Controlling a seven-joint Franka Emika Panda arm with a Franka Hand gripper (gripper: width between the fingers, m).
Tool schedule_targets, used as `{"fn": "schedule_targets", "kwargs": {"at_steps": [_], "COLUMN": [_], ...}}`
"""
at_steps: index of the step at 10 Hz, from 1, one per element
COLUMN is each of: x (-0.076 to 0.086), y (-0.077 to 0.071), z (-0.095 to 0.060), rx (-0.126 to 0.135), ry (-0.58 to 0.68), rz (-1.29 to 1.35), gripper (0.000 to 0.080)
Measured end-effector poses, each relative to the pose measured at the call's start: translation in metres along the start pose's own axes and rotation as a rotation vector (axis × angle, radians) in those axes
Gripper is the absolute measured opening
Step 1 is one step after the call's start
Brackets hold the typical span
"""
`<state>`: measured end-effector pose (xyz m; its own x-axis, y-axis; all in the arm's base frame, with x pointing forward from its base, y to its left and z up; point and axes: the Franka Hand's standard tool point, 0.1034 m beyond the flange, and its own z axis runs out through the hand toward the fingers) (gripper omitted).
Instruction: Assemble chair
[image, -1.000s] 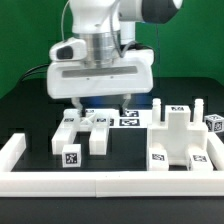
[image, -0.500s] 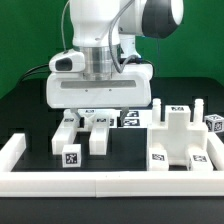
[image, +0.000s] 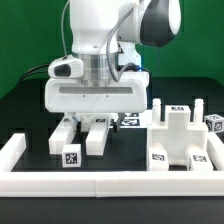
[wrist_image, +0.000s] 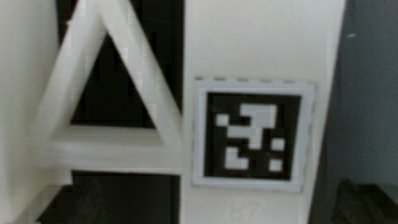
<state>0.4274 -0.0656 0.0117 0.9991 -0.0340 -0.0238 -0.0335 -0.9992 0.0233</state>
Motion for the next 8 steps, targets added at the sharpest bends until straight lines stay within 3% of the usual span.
{"fn": "schedule_targets", "kwargs": {"at_steps": [1,2,3,4,7,8], "x": [0.0,0.0,0.0,0.0,-0.001,-0.008], "y": [0.0,0.0,0.0,0.0,0.001,0.0], "z": [0.0,0.0,0.0,0.0,-0.003,-0.021], "rx": [0.0,0.0,0.0,0.0,-0.001,0.006], "ry": [0.0,0.0,0.0,0.001,-0.003,-0.018], "rz": [0.0,0.0,0.001,0.001,0.028,0.057], "gripper": [0.0612,0.0421,0.0421,0.0283,0.0284,0.0284]}}
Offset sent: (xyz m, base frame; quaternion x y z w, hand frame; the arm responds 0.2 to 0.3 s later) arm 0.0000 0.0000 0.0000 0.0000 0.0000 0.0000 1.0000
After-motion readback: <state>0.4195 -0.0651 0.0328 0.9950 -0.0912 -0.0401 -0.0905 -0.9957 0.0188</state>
